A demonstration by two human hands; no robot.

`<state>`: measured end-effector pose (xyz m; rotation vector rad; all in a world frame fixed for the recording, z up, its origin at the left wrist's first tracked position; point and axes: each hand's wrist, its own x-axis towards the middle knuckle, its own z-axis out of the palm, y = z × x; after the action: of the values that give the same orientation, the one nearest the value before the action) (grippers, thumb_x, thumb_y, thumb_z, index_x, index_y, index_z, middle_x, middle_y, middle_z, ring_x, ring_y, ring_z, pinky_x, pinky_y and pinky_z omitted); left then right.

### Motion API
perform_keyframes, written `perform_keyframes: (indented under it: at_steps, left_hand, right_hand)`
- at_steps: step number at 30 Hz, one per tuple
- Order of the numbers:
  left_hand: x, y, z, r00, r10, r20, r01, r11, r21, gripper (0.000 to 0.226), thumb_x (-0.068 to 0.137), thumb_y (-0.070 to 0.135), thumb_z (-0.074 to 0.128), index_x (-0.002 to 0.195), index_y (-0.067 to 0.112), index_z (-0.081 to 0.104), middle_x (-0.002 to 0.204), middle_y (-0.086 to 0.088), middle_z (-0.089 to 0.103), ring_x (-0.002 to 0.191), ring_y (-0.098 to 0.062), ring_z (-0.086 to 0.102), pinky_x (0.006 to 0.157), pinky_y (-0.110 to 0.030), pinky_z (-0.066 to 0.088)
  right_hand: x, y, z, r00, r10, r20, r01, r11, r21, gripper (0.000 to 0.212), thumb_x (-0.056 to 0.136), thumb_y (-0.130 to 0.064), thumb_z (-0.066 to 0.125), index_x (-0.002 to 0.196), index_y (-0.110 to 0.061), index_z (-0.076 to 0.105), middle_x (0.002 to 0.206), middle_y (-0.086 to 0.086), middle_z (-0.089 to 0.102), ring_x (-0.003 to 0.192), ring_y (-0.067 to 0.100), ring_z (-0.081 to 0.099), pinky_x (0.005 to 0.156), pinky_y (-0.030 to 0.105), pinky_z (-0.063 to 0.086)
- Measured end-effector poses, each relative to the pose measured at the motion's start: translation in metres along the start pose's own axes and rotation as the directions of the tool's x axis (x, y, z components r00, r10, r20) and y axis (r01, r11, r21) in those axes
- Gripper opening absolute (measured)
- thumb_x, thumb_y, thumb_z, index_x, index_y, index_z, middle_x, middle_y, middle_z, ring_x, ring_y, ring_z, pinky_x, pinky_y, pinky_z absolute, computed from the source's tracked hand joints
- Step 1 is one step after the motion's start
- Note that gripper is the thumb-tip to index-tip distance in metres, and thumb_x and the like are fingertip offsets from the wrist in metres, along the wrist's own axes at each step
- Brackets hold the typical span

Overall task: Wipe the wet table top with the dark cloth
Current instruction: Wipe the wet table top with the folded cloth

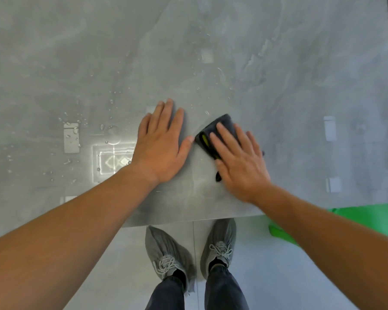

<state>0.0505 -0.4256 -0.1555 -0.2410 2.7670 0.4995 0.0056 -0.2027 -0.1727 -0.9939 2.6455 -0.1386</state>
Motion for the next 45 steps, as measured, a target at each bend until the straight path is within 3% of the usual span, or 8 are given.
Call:
perform_keyframes:
  at_steps: [6, 14, 20, 22, 29, 35, 41, 45]
  left_hand:
    - [0.005, -0.007, 0.004, 1.0, 0.026, -0.015, -0.026, 0.999, 0.039, 0.071, 0.099, 0.055, 0.015, 0.159, 0.017, 0.012, 0.169, -0.01, -0.004, 0.155, -0.025, -0.006, 0.122, -0.043, 0.0]
    - [0.015, 0.002, -0.007, 0.998, -0.009, -0.068, 0.009, 1.0, 0.009, 0.059, 0.097, 0.051, 0.027, 0.139, 0.013, 0.043, 0.155, -0.014, 0.033, 0.142, -0.034, 0.028, 0.114, -0.047, 0.021]
    - [0.042, -0.003, -0.017, 0.995, 0.01, -0.095, -0.013, 0.999, -0.031, 0.063, 0.096, 0.049, 0.029, 0.144, 0.01, 0.04, 0.162, -0.016, 0.024, 0.149, -0.034, 0.02, 0.118, -0.044, 0.014]
    - [0.058, -0.007, -0.024, 0.993, -0.021, -0.115, 0.017, 0.999, -0.036, 0.065, 0.096, 0.05, 0.027, 0.148, 0.011, 0.036, 0.165, -0.016, 0.017, 0.152, -0.033, 0.013, 0.121, -0.045, 0.012]
    - [0.097, 0.007, -0.038, 0.995, -0.098, -0.03, 0.098, 0.995, -0.021, 0.067, 0.103, 0.049, 0.026, 0.159, 0.016, 0.011, 0.168, -0.012, -0.006, 0.155, -0.027, -0.007, 0.124, -0.042, 0.003]
    - [0.105, 0.014, -0.04, 0.987, -0.162, -0.009, 0.161, 0.986, -0.034, 0.066, 0.102, 0.053, 0.017, 0.158, 0.02, 0.017, 0.169, -0.007, -0.001, 0.155, -0.022, -0.004, 0.122, -0.04, 0.004]
    - [0.107, 0.015, -0.056, 0.982, -0.185, 0.039, 0.187, 0.978, -0.088, 0.066, 0.099, 0.056, 0.012, 0.156, 0.025, 0.025, 0.169, -0.002, 0.006, 0.154, -0.02, 0.001, 0.122, -0.04, 0.007]
    - [0.114, 0.014, -0.061, 0.988, -0.151, 0.028, 0.152, 0.988, -0.026, 0.066, 0.1, 0.057, 0.013, 0.157, 0.026, 0.019, 0.169, -0.004, 0.0, 0.155, -0.02, -0.005, 0.122, -0.038, 0.001]
  right_hand:
    - [0.083, 0.031, -0.028, 0.887, 0.452, -0.095, -0.435, 0.887, 0.157, 0.06, 0.104, -0.039, 0.027, 0.16, -0.03, 0.008, 0.168, -0.009, -0.002, 0.154, 0.025, -0.006, 0.124, 0.046, -0.004]
    - [0.036, 0.023, -0.022, 0.997, 0.064, 0.047, -0.065, 0.998, 0.013, 0.06, 0.102, -0.045, 0.024, 0.16, -0.033, 0.012, 0.167, -0.011, -0.002, 0.154, 0.024, -0.004, 0.124, 0.043, -0.004]
    - [0.11, 0.05, -0.043, 0.915, 0.401, -0.054, -0.39, 0.91, 0.14, 0.06, 0.104, -0.041, 0.027, 0.16, -0.033, 0.007, 0.168, -0.01, -0.004, 0.154, 0.023, -0.007, 0.124, 0.045, -0.004]
    - [0.118, 0.036, -0.041, 0.921, 0.384, -0.068, -0.371, 0.917, 0.151, 0.061, 0.105, -0.042, 0.026, 0.16, -0.03, 0.005, 0.168, -0.008, -0.004, 0.154, 0.025, -0.009, 0.124, 0.045, -0.006]
    - [0.083, 0.057, -0.036, 0.99, -0.133, 0.053, 0.134, 0.991, -0.024, 0.058, 0.104, -0.042, 0.03, 0.159, -0.028, 0.02, 0.168, -0.005, 0.009, 0.154, 0.03, 0.005, 0.123, 0.053, 0.009]
    - [0.158, 0.073, -0.058, 0.94, 0.337, -0.052, -0.326, 0.933, 0.153, 0.059, 0.105, -0.041, 0.025, 0.16, -0.027, 0.009, 0.168, -0.005, -0.001, 0.154, 0.028, -0.005, 0.124, 0.049, -0.002]
    - [0.101, 0.06, -0.044, 0.979, -0.192, 0.066, 0.195, 0.98, -0.038, 0.059, 0.104, -0.042, 0.03, 0.159, -0.023, 0.021, 0.168, 0.001, 0.013, 0.154, 0.035, 0.006, 0.121, 0.058, 0.016]
    - [0.148, 0.096, -0.061, 0.993, -0.118, 0.024, 0.119, 0.992, -0.047, 0.059, 0.102, -0.043, 0.029, 0.158, -0.028, 0.023, 0.167, -0.003, 0.015, 0.153, 0.033, 0.012, 0.121, 0.056, 0.015]
